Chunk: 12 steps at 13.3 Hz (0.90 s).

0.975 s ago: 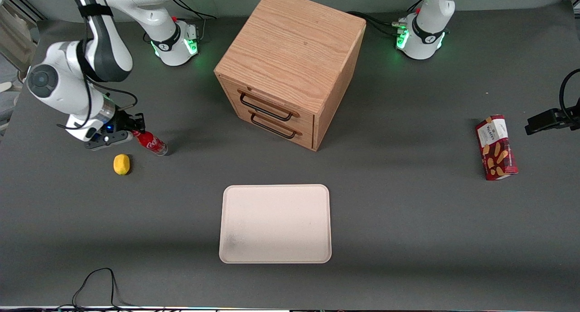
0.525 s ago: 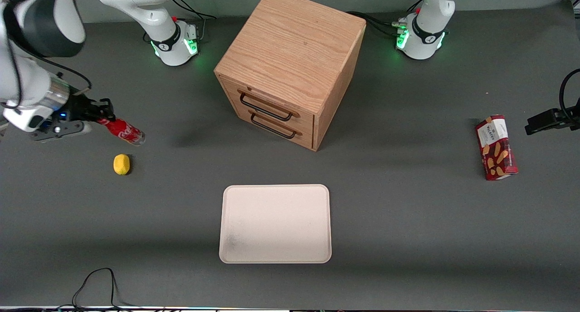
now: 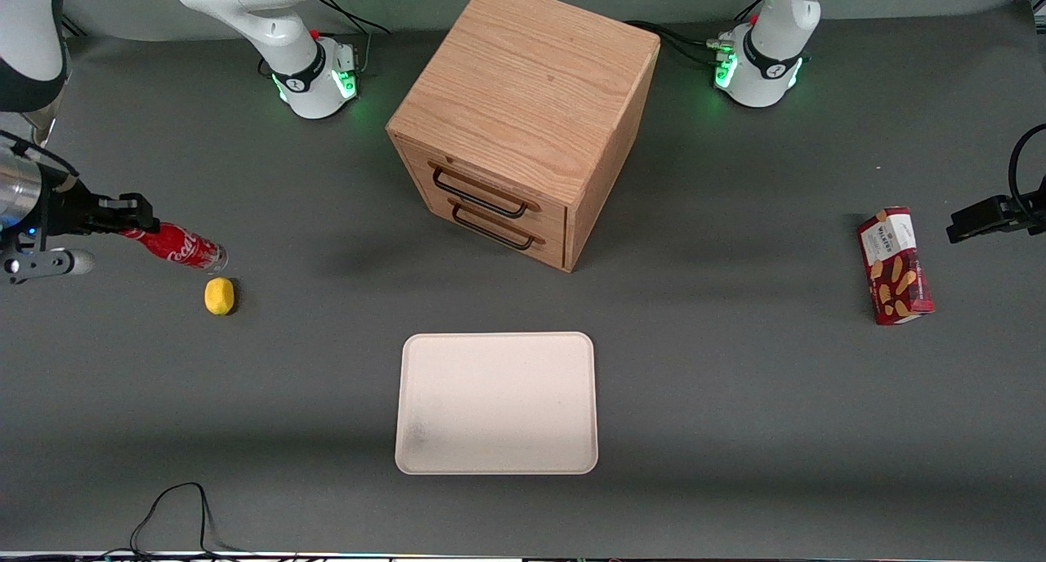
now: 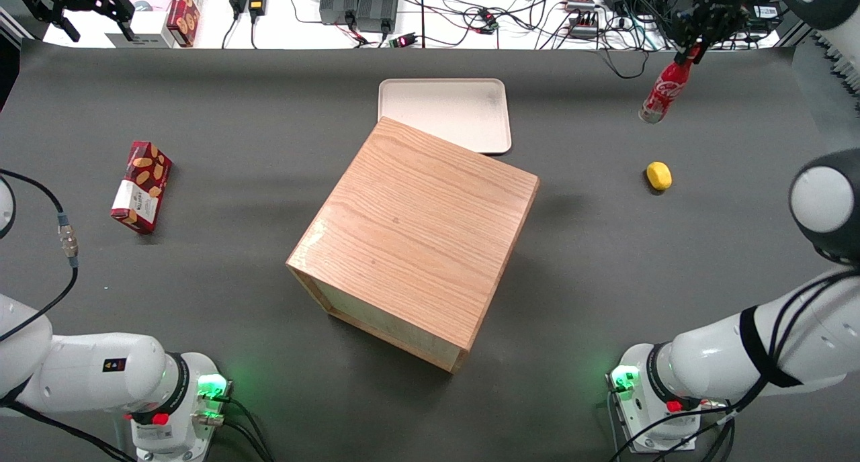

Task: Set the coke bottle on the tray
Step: 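Carry the held bottle with the right gripper over the white tray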

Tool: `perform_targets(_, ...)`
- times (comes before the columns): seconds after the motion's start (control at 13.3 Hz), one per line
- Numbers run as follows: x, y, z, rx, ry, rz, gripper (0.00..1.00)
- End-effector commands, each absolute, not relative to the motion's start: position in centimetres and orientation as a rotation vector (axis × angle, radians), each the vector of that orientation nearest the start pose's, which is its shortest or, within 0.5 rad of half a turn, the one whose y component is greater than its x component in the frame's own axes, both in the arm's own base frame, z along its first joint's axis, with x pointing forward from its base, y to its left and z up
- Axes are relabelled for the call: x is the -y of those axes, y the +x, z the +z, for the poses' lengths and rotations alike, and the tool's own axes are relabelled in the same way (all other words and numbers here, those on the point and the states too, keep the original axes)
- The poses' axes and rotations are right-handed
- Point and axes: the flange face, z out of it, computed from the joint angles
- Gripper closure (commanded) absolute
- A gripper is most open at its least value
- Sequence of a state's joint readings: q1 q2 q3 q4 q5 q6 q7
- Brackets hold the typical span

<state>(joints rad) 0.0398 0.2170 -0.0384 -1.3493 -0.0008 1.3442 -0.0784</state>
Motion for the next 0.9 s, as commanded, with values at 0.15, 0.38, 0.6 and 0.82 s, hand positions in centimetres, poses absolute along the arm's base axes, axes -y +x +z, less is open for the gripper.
perform_targets(0.15, -2.9, 64.6, 57.2, -0.008, -3.127, 0.342, 1.00)
perform_targets(0.38, -6.4, 67.5, 54.0, 0.048, -3.103, 0.342, 1.00)
perform_targets(0.6, -12.0, 69.8, 51.5, -0.032, -3.102, 0.211, 1.00)
perform_targets(0.82, -16.9, 71.6, 48.1, -0.103, -3.093, 0.086, 1.00)
